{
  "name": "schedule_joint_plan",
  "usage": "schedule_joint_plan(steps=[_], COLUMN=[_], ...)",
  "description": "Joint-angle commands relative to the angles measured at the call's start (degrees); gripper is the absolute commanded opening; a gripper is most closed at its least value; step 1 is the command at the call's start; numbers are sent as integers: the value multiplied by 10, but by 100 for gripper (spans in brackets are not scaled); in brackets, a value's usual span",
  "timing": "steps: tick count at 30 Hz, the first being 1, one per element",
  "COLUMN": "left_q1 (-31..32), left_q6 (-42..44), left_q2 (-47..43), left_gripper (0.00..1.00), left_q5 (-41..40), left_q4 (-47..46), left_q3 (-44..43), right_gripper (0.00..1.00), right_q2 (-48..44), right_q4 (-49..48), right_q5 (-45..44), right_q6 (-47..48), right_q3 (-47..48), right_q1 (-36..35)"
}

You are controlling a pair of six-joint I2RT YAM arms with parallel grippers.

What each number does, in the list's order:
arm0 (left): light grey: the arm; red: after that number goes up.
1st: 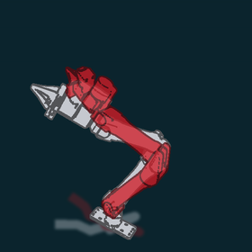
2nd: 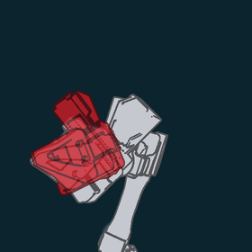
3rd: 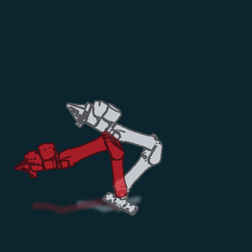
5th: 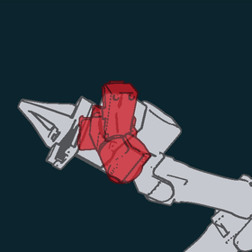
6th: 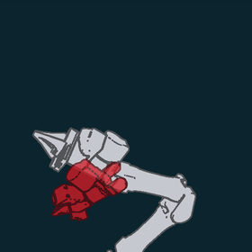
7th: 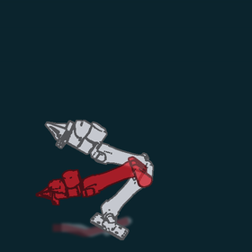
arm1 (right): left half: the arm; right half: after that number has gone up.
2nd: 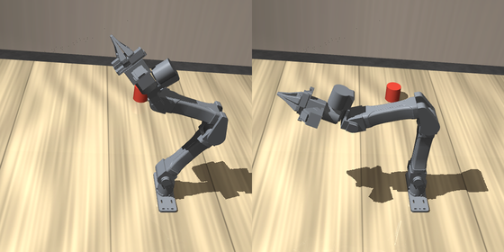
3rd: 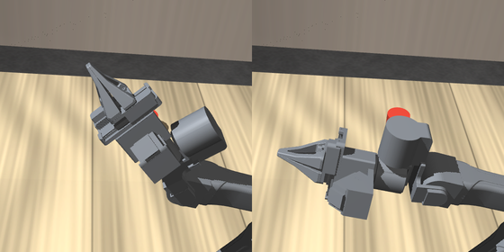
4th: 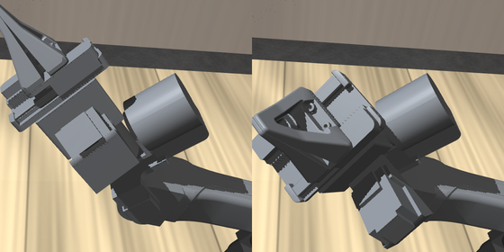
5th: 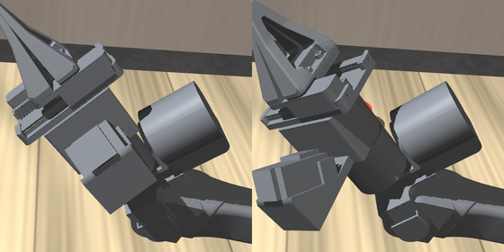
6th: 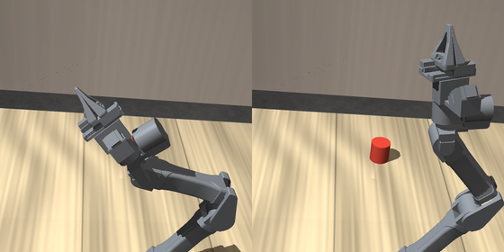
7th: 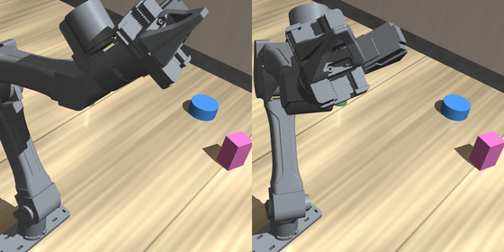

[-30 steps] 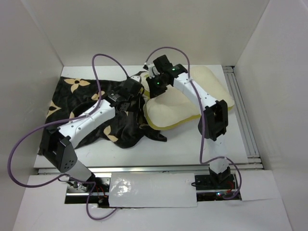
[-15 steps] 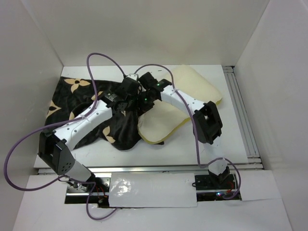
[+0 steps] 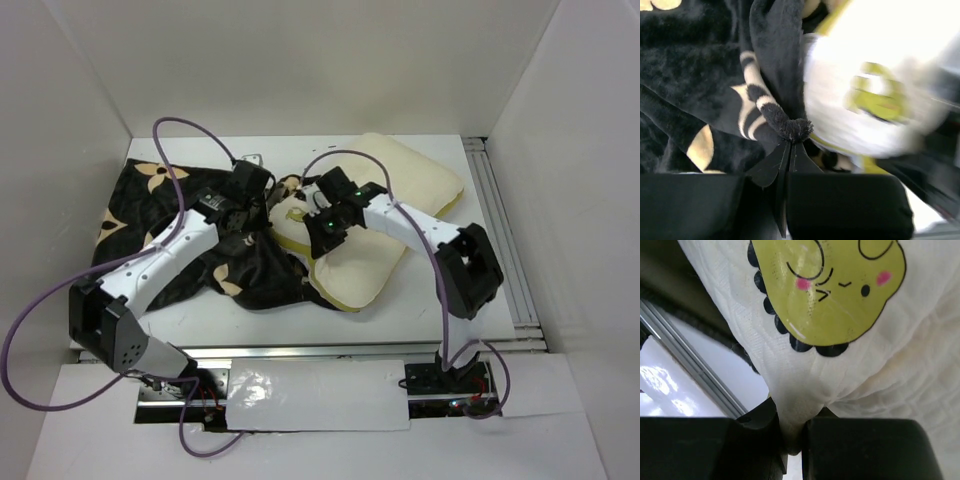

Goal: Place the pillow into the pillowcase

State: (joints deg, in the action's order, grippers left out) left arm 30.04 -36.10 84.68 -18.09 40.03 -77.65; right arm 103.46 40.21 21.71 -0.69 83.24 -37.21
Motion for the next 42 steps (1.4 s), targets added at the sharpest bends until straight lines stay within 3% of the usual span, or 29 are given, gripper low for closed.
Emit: schedule_joint_plan(steps=[1, 8, 13, 16, 20, 25, 30, 35, 42], left_q1=[6, 6, 27, 40, 61, 73, 92, 103, 103], left_q6=[-7, -13, -13, -26, -39, -39, -39, -50, -50], left_q2=[-70, -128, -139, -145, -150, -138, -124, -131, -131], left_gripper=[0, 0, 0, 0, 0, 0, 0, 0, 0], left_q5=[-1, 4, 37, 52, 57, 57, 57, 57, 57], left_q4=[-34, -44, -51, -51, -57, -57, -57, -43, -43], left_q3=[4, 40, 75, 102, 123, 121, 109, 130, 146], right_gripper=[0, 0, 0, 0, 0, 0, 0, 0, 0], right_q2=[50, 99, 169, 212, 258, 241, 252, 267, 203], right_q4=[-17, -28, -161, -185, -197, -359, -448, -483, -542], right_q5=[63, 119, 113, 113, 155, 158, 112, 86, 2], right_q6=[20, 57, -87, -144, -193, -309, -389, -468, -477], right_q3=[39, 92, 249, 361, 437, 346, 345, 392, 326], right_q1=[-29, -41, 3, 44, 84, 89, 49, 85, 112])
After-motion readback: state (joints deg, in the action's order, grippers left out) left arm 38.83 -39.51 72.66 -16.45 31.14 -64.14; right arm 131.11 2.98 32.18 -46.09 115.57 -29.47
